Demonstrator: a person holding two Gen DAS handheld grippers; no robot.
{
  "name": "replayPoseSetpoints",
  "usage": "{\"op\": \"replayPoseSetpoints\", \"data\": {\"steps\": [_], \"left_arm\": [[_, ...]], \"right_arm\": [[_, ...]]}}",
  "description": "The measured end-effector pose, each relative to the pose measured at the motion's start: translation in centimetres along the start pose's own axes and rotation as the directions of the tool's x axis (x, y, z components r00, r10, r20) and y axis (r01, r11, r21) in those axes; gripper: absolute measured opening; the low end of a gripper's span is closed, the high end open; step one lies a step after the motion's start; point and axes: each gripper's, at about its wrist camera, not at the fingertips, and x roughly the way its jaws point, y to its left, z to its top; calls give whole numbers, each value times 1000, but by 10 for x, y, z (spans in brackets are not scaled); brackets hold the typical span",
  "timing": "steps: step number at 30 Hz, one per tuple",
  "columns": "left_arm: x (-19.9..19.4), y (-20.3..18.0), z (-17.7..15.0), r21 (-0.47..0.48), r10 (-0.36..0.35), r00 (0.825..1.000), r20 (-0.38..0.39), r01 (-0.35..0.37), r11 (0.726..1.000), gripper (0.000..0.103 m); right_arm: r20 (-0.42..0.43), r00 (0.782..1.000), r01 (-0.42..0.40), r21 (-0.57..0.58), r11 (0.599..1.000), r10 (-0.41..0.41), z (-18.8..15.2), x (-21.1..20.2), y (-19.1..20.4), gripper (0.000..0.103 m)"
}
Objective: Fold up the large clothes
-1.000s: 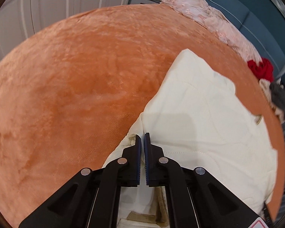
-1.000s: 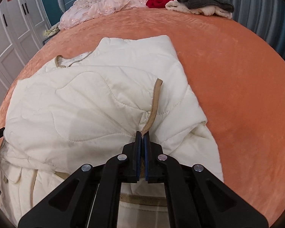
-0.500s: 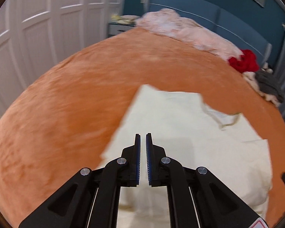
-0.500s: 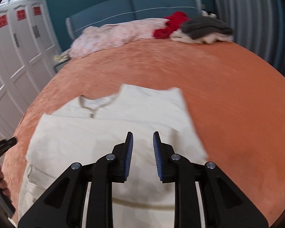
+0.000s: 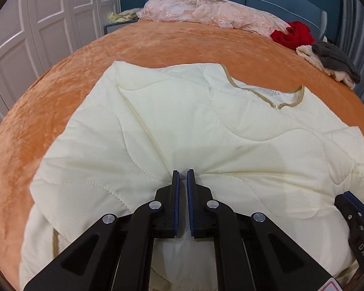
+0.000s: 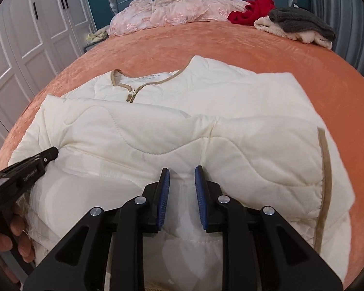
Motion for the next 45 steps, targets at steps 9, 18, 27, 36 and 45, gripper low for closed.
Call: {"op": "replayPoseSetpoints", "data": {"steps": [9,18,27,36,45], "left_arm": [[5,-6,-12,23,30,998,55,-31,999,7],[7,-9,-14,39,49,996,68,-52,998,7],[-28,21,17,-40,-84,995,55,86,996,22],[19,73,119,-132,-29,1000,9,30,991,22],[88,72,137,-127,-11,999,-47,5,992,22]], "right_arm": [[43,998,39,-35,999,-38,-7,3,7,21],[58,997,45,-36,998,-43,-7,3,7,21],[98,991,-94,-31,995,96,28,-35,6,47],[-5,945,-326,44,944,327,139,47,59,53],[-151,938,-306,73,949,314,172,152,105,53]]}}
